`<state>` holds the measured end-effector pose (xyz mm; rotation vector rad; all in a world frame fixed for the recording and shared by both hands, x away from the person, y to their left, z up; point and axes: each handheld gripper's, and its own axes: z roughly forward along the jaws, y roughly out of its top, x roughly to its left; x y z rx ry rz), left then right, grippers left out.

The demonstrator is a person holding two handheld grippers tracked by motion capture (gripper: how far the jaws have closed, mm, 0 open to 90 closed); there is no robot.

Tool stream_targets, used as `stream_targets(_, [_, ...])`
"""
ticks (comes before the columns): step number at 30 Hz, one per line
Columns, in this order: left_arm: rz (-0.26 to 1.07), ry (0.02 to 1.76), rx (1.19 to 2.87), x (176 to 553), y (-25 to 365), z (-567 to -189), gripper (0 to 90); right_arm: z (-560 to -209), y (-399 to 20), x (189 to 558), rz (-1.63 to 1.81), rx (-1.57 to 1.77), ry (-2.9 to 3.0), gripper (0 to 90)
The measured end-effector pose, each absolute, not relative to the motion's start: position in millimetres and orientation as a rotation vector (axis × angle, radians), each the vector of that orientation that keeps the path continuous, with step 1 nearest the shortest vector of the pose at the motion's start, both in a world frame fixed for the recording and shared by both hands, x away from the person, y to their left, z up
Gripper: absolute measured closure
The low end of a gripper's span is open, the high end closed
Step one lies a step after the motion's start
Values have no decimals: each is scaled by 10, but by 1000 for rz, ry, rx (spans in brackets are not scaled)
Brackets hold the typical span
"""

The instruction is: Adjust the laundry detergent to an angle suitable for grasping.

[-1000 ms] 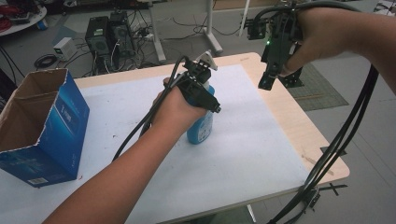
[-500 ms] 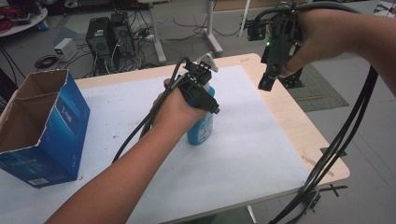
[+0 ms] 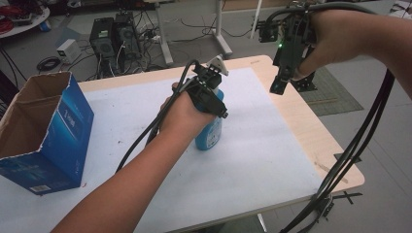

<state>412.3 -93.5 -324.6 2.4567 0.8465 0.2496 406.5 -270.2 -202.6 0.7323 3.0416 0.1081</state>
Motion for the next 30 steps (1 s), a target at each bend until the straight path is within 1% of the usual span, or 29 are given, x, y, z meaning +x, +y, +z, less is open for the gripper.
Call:
stream_targets(6, [214,846,2453,4123,-922,-3236,437,-2028,-2702,4054,107,730,3041,14])
stream_targets(8, [193,807,2481,4127,-894,-3207,439,-2028,-2702,4050,109,730,3040,14])
stream_targets(12, [128,813,2405,4115,-818,-3113,441,-2034,-2700,4053,110,722,3041,14])
stream_targets(13, [122,791,2418,4118,-791,-3072,442,-2037,-2695,4052,110,726,3040,14])
stream_targets(21, [196,707,2494,4044,-731,-2829,443,-2028,-2636,4057,118,706,3044,14])
stream_targets(30, [199,614,2587,4007,-565,-2654,443,-2025,-2603,4052,118,704,3043,14])
